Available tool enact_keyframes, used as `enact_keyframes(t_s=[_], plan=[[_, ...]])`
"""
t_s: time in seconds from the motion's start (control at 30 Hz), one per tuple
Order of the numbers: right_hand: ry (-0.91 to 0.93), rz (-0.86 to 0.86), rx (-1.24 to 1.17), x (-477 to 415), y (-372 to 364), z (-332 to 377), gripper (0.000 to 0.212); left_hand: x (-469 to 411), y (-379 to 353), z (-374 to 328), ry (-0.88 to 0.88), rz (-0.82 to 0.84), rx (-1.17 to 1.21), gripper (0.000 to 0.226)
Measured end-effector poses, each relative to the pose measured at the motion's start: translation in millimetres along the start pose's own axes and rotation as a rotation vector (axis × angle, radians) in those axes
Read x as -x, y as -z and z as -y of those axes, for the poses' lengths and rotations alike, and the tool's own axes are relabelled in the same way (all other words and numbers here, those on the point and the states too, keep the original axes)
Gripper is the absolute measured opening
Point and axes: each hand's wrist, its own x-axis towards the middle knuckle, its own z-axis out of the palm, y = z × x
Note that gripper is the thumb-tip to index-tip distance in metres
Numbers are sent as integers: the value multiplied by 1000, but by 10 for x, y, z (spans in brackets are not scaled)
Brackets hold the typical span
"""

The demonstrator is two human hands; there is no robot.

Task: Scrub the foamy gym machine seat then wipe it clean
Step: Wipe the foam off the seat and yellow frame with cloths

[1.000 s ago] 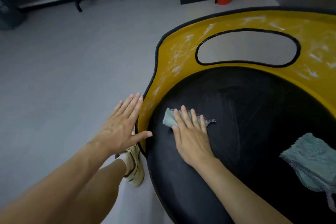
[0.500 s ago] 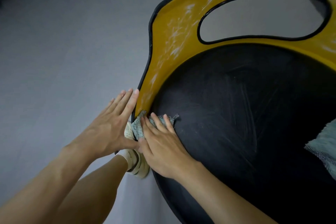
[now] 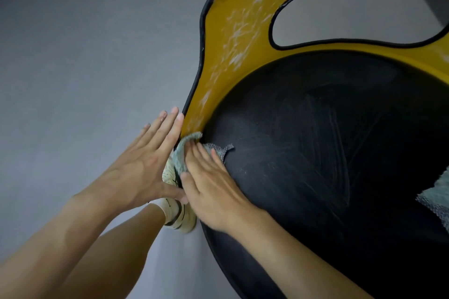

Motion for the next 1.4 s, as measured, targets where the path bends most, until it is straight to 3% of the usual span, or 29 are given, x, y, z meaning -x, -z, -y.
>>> enact_keyframes(t_s=[0.23,0.4,0.57,0.73,0.9,1.03,1.4], plan=[[-17,-50,-26,-196,78,-43,62,-2,49,-47,47,48,55,143],[11,117,-70,147,26,66,67,2,73,-51,94,79,69,138],[49,192,52,200,89,23,69,-14,91,-62,104,99,62,138],[-20,94,132,-355,316,-153,85,-38,131,-71,110,125,109,142],[97,64,231,-160,265,-202,67,-91,177,-63,119,157,107,143],[179,94,449,78,133,-261,69,-114,187,-61,125,176,122,143],[-26,19,527,-553,367,-356,76,-285,236,-168,156,136,167,136]])
